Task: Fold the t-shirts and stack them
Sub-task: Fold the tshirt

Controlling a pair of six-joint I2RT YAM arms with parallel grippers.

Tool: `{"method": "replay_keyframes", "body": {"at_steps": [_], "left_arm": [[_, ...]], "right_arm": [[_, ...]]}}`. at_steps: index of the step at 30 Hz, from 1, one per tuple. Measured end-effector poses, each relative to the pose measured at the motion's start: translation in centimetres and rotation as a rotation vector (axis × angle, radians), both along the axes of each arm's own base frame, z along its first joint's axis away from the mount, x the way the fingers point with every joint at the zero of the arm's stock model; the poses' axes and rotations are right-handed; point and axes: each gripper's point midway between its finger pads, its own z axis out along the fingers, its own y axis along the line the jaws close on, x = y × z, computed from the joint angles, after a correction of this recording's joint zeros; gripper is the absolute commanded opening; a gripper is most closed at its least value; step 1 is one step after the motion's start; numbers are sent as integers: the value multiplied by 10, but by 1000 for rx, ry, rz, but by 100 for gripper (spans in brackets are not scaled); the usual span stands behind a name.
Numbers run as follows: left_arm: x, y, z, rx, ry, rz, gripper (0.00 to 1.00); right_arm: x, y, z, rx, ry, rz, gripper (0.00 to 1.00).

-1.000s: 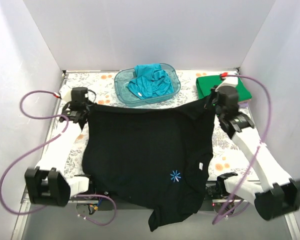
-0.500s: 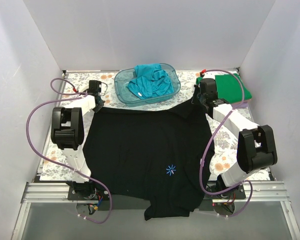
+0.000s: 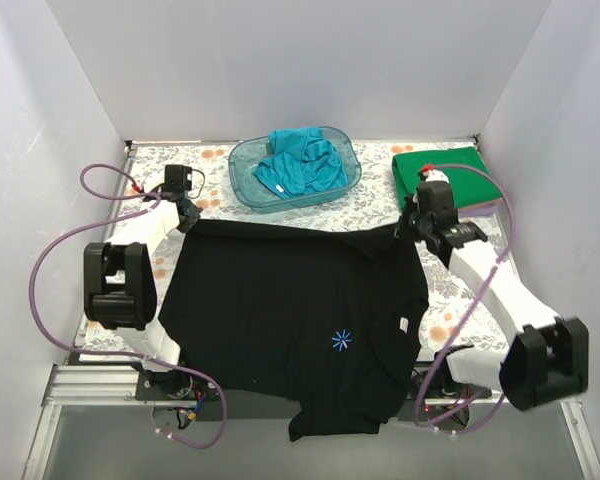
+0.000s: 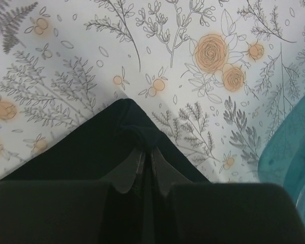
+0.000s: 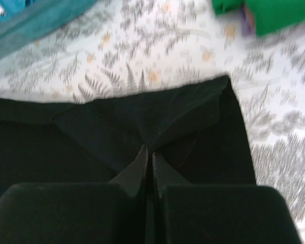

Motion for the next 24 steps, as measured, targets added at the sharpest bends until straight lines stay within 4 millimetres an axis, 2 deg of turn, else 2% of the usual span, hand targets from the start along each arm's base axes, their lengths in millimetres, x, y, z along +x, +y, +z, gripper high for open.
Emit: {"method": "replay_keyframes", "body": {"at_steps": [4, 10, 14, 20, 22, 23, 24], "left_arm": [[-20, -2, 11, -19, -7, 2, 0], [-58, -2, 9, -36, 57, 25, 0], [-81, -1, 6, -43, 98, 56, 0], [-115, 0, -16, -52, 193, 90, 0], [-125, 0, -23, -53, 225, 100, 10], [-129, 1, -25, -53, 238, 104, 30], [-131, 1, -26, -52, 246, 105, 40]], "right_arm": [[-53, -2, -8, 59, 49, -6, 1], [-123, 0, -15, 185, 101, 6, 1], [-164, 6, -37, 272, 186, 21, 1], [-205, 9, -74, 328, 341, 14, 1], [-215, 10, -85, 336, 391, 16, 4], [-218, 10, -89, 336, 410, 16, 7], [-222, 10, -95, 336, 433, 16, 13]]}}
